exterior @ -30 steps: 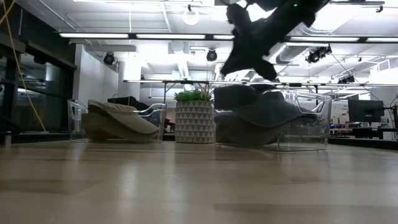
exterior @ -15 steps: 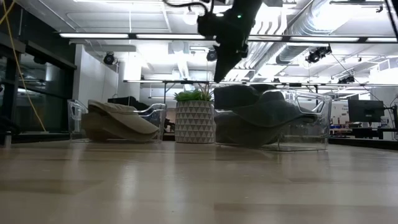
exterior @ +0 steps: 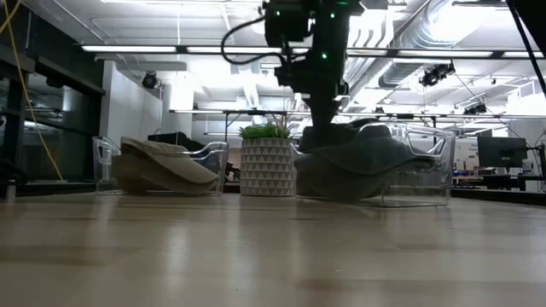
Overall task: Pick & Place hat
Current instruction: Put the blue cap into the right transparent bin
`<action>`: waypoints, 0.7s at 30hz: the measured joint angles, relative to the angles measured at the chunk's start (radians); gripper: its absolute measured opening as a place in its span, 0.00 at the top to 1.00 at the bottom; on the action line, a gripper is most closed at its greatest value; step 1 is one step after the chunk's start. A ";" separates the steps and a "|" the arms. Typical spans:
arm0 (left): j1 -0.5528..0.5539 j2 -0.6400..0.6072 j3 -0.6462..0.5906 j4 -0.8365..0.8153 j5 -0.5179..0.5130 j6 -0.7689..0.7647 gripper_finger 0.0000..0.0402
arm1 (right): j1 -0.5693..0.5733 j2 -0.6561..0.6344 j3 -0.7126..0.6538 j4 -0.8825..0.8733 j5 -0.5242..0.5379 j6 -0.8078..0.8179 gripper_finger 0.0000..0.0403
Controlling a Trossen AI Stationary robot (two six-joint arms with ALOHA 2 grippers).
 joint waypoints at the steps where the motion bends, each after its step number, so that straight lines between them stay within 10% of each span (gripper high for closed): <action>1: 0.000 0.000 0.000 0.000 0.000 0.000 0.20 | -0.006 0.000 -0.005 0.000 -0.004 0.001 1.00; 21: 0.000 0.000 0.000 -0.027 0.000 0.004 0.20 | -0.051 -0.001 -0.143 0.092 -0.100 0.056 1.00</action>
